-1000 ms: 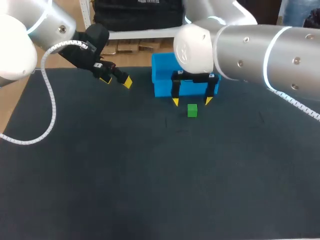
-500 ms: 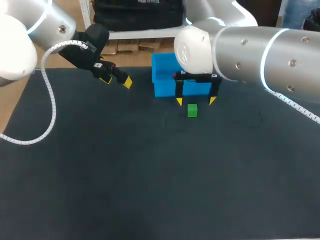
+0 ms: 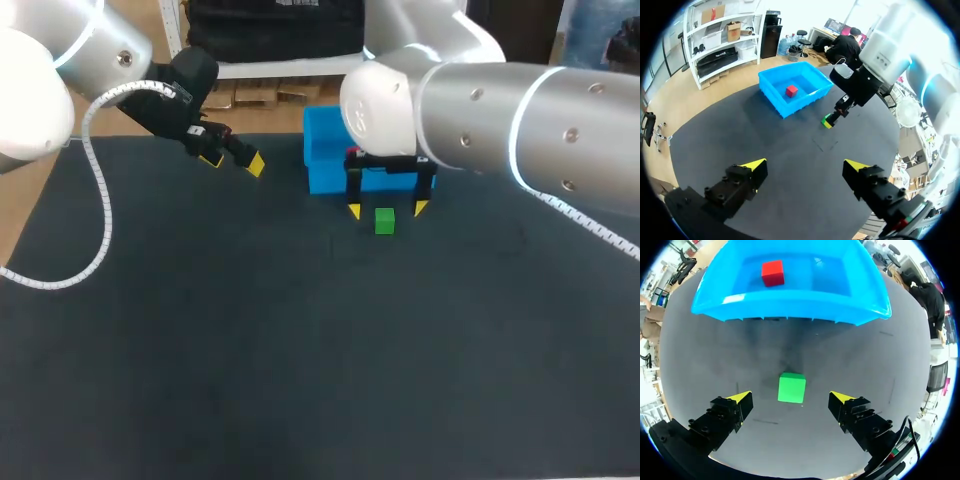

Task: Use the left arm to pick the red cube and place it into the blue plastic box first, then use the right arm to grasp the green cube and put it into the same blue plastic box after the first action is fully finished.

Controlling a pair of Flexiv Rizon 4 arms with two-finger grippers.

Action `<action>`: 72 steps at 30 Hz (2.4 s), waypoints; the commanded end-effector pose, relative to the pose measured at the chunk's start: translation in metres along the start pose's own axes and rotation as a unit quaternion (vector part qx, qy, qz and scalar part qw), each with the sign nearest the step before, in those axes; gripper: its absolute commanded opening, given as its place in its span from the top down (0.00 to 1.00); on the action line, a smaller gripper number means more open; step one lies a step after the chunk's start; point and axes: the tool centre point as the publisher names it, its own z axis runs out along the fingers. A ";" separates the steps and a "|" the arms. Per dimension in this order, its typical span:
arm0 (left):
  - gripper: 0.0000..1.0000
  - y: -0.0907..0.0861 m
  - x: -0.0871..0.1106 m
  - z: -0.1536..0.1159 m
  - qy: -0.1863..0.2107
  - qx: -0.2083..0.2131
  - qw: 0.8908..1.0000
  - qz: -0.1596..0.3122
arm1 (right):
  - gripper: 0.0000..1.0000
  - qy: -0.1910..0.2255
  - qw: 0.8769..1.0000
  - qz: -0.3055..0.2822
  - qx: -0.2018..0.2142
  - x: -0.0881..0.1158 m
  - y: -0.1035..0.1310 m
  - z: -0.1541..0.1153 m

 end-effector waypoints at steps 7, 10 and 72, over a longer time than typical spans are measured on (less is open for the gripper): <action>0.00 0.000 0.001 0.000 -0.002 0.001 1.000 0.001 | 0.00 0.007 1.000 0.002 0.000 0.000 0.001 0.009; 0.00 0.000 0.001 0.000 -0.002 0.001 1.000 0.001 | 0.00 0.009 1.000 0.003 -0.001 0.000 0.001 0.011; 0.00 0.000 0.001 0.000 -0.002 0.001 1.000 0.001 | 0.00 0.006 1.000 -0.008 0.012 -0.010 -0.005 0.033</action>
